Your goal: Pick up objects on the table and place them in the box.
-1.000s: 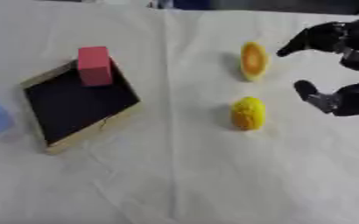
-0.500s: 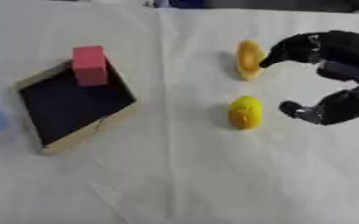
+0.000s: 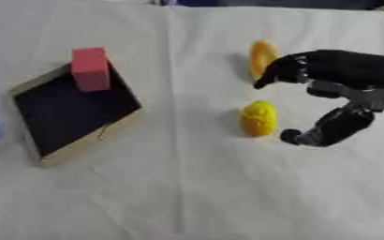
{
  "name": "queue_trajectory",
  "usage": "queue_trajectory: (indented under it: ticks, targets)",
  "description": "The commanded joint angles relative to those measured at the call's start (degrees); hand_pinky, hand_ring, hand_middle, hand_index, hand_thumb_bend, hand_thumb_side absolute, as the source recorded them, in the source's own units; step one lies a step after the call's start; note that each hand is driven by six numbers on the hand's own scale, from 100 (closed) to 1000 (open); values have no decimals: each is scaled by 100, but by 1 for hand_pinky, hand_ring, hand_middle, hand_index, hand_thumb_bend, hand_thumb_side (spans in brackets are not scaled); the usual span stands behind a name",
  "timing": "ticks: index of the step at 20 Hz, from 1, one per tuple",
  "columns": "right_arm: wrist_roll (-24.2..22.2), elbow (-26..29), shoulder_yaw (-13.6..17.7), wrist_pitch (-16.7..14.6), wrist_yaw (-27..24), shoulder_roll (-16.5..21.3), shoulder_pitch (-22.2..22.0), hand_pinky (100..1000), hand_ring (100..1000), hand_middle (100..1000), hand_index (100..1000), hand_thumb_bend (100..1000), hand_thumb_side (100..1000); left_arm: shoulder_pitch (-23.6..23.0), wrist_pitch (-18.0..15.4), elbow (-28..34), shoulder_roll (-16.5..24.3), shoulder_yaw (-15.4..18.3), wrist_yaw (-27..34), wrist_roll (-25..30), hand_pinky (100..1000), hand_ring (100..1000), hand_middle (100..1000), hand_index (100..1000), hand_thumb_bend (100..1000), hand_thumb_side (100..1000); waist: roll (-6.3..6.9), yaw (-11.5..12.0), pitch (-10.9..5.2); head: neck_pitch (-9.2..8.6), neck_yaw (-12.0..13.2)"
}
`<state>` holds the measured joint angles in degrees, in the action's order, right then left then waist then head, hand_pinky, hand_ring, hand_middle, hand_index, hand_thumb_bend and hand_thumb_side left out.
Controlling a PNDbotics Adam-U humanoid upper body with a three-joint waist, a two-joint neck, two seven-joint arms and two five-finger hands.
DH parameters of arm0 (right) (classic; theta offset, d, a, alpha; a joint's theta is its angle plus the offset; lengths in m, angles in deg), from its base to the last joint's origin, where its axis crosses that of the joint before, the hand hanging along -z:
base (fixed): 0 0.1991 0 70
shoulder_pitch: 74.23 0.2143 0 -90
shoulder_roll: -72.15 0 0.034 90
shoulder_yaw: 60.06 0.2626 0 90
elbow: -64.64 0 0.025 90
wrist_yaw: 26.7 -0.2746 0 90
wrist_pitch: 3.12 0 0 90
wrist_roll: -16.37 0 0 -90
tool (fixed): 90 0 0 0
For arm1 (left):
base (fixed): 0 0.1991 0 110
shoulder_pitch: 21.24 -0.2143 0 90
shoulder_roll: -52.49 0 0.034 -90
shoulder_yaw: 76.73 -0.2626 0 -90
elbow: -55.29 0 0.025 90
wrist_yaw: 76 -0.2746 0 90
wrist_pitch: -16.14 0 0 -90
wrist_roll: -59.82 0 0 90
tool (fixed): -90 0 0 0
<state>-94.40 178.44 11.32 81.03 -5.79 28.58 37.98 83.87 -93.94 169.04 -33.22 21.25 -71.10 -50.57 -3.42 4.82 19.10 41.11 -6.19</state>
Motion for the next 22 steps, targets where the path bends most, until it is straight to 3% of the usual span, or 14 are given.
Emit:
queue_trajectory:
  ticks: [1, 12, 22]
  targets:
    - [-65, 16, -7, 120, 73, 15, 139, 919, 933, 804, 887, 398, 181, 60, -7, 85, 116, -1, 34, 28, 692, 652, 608, 765, 100, 566, -22, 16, 4, -37, -27]
    - [104, -762, -170, 196, 285, -409, 452, 910, 924, 784, 876, 374, 139, 107, -4, 85, 83, -16, 52, 52, 692, 652, 608, 765, 100, 573, -12, 87, 86, -72, -36]
    - [84, -1280, -227, 88, 340, -601, 473, 911, 925, 782, 878, 343, 187, 143, -7, 85, 65, -21, 58, 59, 693, 652, 608, 765, 100, 578, -1, 124, 165, -87, -47]
